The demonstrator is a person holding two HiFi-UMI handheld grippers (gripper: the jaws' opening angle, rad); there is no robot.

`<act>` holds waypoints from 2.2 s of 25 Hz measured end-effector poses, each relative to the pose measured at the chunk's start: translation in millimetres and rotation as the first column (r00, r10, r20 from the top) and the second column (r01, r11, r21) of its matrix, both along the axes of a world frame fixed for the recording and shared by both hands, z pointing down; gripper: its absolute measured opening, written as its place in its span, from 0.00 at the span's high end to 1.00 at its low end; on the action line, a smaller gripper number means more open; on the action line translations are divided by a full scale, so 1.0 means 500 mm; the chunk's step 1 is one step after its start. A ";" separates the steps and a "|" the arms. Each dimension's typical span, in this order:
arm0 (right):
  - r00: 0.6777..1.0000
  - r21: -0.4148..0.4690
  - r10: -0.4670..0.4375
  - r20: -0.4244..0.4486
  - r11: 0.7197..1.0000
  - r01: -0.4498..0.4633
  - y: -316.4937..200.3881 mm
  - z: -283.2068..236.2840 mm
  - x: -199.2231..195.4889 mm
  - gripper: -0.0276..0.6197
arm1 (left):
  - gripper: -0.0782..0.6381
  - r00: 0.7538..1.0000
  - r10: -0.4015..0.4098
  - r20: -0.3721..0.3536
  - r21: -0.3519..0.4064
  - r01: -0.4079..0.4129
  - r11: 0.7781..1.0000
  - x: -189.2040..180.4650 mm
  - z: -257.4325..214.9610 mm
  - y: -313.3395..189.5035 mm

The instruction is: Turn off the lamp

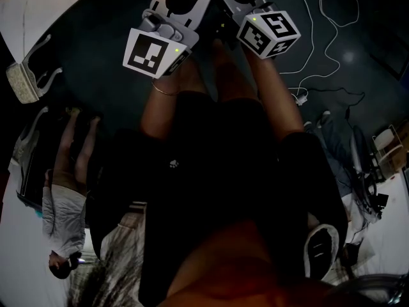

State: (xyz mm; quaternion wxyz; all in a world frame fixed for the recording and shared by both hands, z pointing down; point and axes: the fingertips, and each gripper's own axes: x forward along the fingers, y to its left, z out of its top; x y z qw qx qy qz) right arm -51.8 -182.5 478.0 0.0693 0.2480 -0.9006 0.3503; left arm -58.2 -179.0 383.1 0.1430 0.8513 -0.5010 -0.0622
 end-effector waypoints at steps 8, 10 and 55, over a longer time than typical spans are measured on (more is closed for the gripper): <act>0.998 -0.038 -0.027 0.054 0.999 0.030 -0.024 0.013 0.017 0.86 | 0.87 0.998 0.049 0.034 0.006 -0.049 0.999 0.029 0.024 -0.024; 0.997 -0.053 -0.030 0.067 0.998 0.033 -0.028 0.016 0.022 0.86 | 0.87 0.995 0.077 0.062 0.005 -0.077 0.997 0.037 0.030 -0.026; 0.843 -0.324 0.058 0.535 0.935 0.142 -0.093 -0.021 0.119 0.86 | 0.87 0.959 0.195 0.204 -0.118 -0.174 0.978 0.073 0.223 -0.019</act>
